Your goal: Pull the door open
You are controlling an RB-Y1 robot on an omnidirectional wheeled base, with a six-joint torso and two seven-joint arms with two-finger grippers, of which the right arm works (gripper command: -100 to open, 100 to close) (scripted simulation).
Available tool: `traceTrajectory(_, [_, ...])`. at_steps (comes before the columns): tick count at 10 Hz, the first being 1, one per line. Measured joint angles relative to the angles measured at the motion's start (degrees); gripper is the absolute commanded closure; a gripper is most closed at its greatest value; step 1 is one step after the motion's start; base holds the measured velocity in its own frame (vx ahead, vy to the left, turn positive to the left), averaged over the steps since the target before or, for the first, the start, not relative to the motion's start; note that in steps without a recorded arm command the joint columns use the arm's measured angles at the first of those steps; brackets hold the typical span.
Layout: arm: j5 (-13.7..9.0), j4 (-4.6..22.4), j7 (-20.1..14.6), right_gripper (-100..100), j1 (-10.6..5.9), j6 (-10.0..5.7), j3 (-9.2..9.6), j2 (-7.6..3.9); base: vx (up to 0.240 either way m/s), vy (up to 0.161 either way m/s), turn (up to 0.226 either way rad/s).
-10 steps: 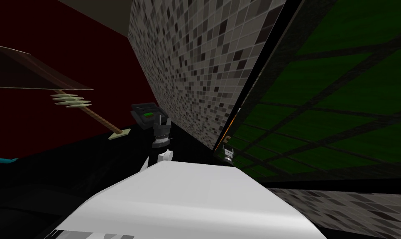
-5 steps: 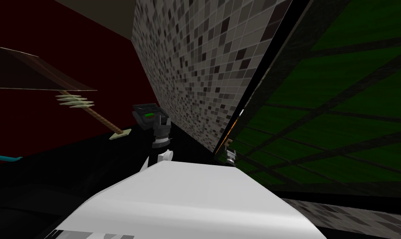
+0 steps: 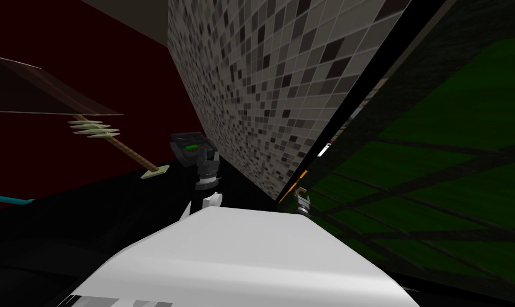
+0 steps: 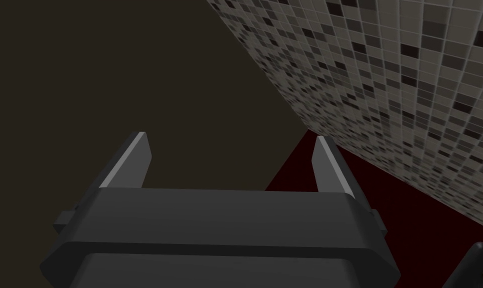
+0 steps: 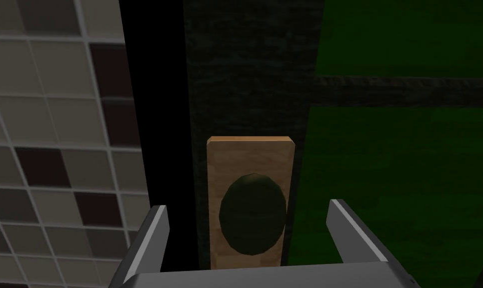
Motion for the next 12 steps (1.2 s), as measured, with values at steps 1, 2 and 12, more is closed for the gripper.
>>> traceTrajectory(1, [-0.1,1.3,-1.2,-100,-0.38,-0.33,-0.09,-0.73,0.075,-0.014,0.0])
traceTrajectory(2, [-0.1,1.4,-1.4,100,-0.4,-0.53,-0.11,-0.8,-0.015,0.005,-0.003])
traceTrajectory(12, [1.1,-0.1,-2.4,100,0.35,-0.24,2.08,-1.72,-0.095,-0.001,0.03])
